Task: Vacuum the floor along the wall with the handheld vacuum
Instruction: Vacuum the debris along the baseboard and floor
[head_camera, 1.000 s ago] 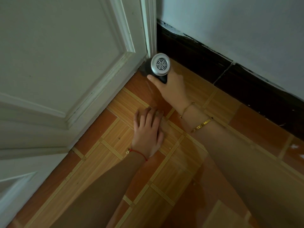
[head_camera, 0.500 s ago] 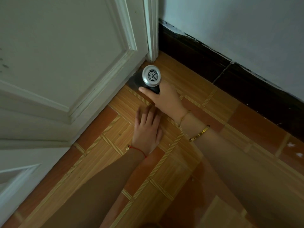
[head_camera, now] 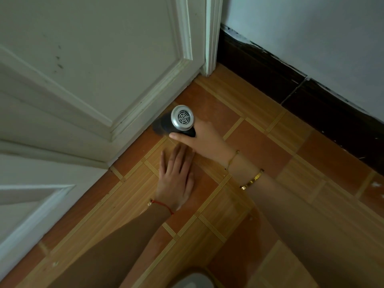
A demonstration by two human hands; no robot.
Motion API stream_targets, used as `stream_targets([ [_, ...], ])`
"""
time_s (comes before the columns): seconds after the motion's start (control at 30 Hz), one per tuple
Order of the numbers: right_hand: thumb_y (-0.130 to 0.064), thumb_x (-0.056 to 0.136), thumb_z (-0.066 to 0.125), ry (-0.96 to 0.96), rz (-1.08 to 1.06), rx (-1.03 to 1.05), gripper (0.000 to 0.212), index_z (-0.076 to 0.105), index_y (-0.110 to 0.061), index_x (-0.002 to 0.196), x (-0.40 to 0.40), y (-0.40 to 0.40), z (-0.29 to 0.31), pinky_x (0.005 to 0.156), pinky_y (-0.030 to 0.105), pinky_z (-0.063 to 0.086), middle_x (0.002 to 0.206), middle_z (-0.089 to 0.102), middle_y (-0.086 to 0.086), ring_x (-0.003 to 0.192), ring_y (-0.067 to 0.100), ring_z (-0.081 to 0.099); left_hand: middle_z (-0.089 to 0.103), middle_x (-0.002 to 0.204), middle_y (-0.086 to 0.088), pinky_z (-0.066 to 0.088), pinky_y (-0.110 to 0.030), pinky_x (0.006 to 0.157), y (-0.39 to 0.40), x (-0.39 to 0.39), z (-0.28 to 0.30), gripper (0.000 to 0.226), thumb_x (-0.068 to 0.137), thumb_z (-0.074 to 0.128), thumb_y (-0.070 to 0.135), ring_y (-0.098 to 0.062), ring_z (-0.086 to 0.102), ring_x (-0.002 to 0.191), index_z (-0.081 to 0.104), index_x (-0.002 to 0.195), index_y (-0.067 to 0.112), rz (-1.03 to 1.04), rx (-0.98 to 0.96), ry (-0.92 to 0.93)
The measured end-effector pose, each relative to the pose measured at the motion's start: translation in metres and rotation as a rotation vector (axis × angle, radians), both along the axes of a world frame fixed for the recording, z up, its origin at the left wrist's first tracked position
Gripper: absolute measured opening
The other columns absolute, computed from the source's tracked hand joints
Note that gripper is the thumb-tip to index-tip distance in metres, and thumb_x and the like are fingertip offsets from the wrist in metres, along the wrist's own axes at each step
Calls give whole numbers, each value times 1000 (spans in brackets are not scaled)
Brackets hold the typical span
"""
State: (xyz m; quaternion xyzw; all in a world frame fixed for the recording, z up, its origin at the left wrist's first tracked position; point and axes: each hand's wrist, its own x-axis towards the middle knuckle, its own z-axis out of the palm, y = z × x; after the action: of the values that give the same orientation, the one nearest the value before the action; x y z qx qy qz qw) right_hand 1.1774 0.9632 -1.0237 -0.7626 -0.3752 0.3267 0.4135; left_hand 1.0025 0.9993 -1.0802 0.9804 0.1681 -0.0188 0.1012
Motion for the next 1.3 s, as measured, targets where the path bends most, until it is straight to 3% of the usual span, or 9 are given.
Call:
stream_targets([
  [0.07, -45, 84, 73, -5, -62, 29, 54, 59, -16, 127, -2, -2, 1, 76, 0, 39, 109, 67, -11, 91, -6, 57, 32, 159, -14, 19, -62, 118, -1, 1, 1, 59, 103, 20, 39, -30, 21, 151, 27, 155, 13, 4, 18, 9],
  [0.23, -50, 83, 71, -70, -246, 75, 59, 58, -15, 128, 1, -2, 1, 86, 13, 48, 115, 70, -5, 105, 4, 63, 22, 164, -9, 13, -61, 120, 0, 1, 2, 61, 101, 27, 38, -27, 15, 153, 19, 158, 16, 10, 31, 35],
  [0.4, -51, 84, 69, 19, 3, -54, 41, 64, -19, 109, -27, 3, 10, 81, 27, 55, 97, 70, -5, 90, 7, 65, 42, 153, -15, 15, -63, 120, 1, 2, 0, 56, 101, 27, 40, -34, 27, 148, 42, 147, 12, 16, 20, 85],
  [0.6, -48, 85, 70, 15, 122, -19, 29, 60, -24, 98, -50, 9, 15, 69, 13, 43, 81, 59, -20, 76, -3, 56, 47, 148, -16, 21, -63, 118, 2, 0, -3, 52, 101, 38, 39, -37, 30, 145, 44, 146, 14, 0, 39, 92],
  [0.83, -50, 82, 71, -72, -279, 11, 57, 60, -14, 125, 12, -18, 14, 86, 22, 52, 110, 70, -4, 99, 7, 64, 28, 161, -11, 17, -61, 119, 0, 1, 2, 61, 101, 27, 40, -29, 20, 151, 24, 157, 15, 15, 37, 1],
  [0.97, -47, 84, 72, -12, -450, 12, 57, 58, -15, 128, 38, -32, 11, 82, 36, 58, 105, 67, -4, 96, 18, 67, 39, 154, -9, 22, -58, 118, 1, 8, 3, 56, 99, 34, 37, -30, 32, 145, 39, 150, 15, 50, 22, -88],
  [1.03, -45, 84, 73, 5, -436, 20, 55, 57, -16, 128, 38, -37, 13, 75, 32, 59, 101, 65, -7, 90, 12, 67, 46, 147, -9, 27, -56, 115, 1, 20, 6, 51, 98, 37, 36, -31, 38, 138, 46, 144, 15, 96, 8, -132],
  [1.17, -39, 86, 72, 76, -293, -37, 43, 60, -10, 114, 38, -47, 10, 47, 11, 42, 67, 57, -14, 46, -4, 56, 51, 140, -12, 33, -56, 111, -2, 51, 8, 47, 94, 44, 31, -33, 43, 132, 51, 136, 11, 146, 4, -182],
  [1.3, -45, 84, 73, -35, -362, 11, 54, 60, -13, 124, 42, -55, 11, 70, 8, 49, 94, 66, -13, 81, -6, 62, 53, 137, -14, 36, -58, 108, -3, 75, 7, 46, 93, 44, 30, -34, 46, 128, 53, 133, 9, 164, 1, -174],
])
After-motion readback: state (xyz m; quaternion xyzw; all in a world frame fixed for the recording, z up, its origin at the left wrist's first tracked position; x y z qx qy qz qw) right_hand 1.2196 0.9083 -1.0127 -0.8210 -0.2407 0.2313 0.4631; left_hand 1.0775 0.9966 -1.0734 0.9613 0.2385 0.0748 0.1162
